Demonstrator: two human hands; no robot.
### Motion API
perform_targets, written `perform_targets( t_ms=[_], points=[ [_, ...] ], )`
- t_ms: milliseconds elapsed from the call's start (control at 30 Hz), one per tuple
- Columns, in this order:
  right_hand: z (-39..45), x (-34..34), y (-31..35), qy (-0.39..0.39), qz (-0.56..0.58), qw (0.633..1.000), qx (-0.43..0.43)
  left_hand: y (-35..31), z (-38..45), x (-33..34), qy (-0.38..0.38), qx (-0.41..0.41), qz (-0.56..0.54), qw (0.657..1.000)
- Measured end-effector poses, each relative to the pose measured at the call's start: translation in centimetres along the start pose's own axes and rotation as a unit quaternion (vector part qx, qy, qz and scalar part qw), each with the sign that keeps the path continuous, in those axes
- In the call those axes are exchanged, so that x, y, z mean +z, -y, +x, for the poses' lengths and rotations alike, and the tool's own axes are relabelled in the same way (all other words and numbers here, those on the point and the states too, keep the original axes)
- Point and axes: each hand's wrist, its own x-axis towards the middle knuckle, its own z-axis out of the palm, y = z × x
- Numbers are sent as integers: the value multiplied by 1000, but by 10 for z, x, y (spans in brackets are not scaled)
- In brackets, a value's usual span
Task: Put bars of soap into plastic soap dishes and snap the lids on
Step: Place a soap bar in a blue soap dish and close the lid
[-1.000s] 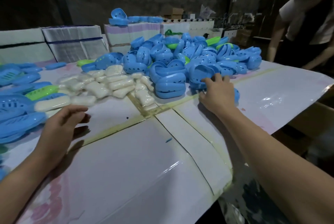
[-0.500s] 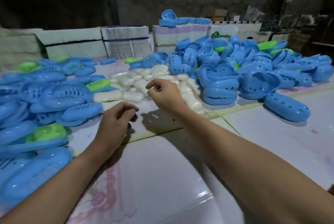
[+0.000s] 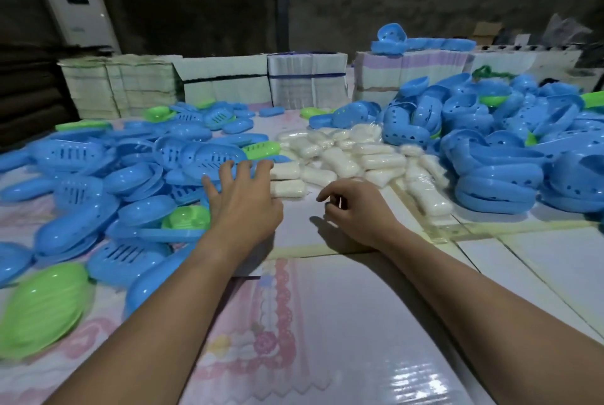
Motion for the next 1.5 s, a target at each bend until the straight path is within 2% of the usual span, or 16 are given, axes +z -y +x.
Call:
perform_targets(
  t_ms=[100,267,433,567,733,767,833,900,967,1033,1100,1233,1367,1500],
  points=[
    [0,1,-1,13,-13,1000,3,17,6,0,98,-31,34,994],
    [-1,-1,0,10,-1,1000,15,26,14,3,84,-22,37,996],
    [0,-4,1,12,5,1000,22,32,24,8,129,-36,-11,991],
    [2,-4,-3,3,36,999,35,36,30,9,135,-48,-50,988],
    [4,-2,-6,-15,59,997,44,31,29,4,158,-50,-12,986],
    [4,-2,-7,-21,54,997,48,28,28,3,142,-52,-7,988],
    [7,-5,-9,-43,14,997,62,19,24,0,63,-48,-27,996],
    [11,-14,-15,-67,-64,992,84,2,17,-2,-6,-24,-110,994],
    [14,-24,-23,-78,-145,977,136,-19,7,-2,11,-16,-253,967],
    [13,-31,-30,-57,-203,958,193,-38,-3,1,89,-40,-398,912],
    [10,-33,-32,-18,-240,944,225,-51,-12,6,134,-73,-492,857],
    [7,-36,-34,20,-277,921,273,-56,-19,16,122,-108,-615,772],
    [1,-39,-40,0,-261,934,246,-57,-19,17,130,-159,-724,658],
    [-2,-43,-42,-18,-223,940,257,-61,-21,17,151,-135,-753,626]
  ],
)
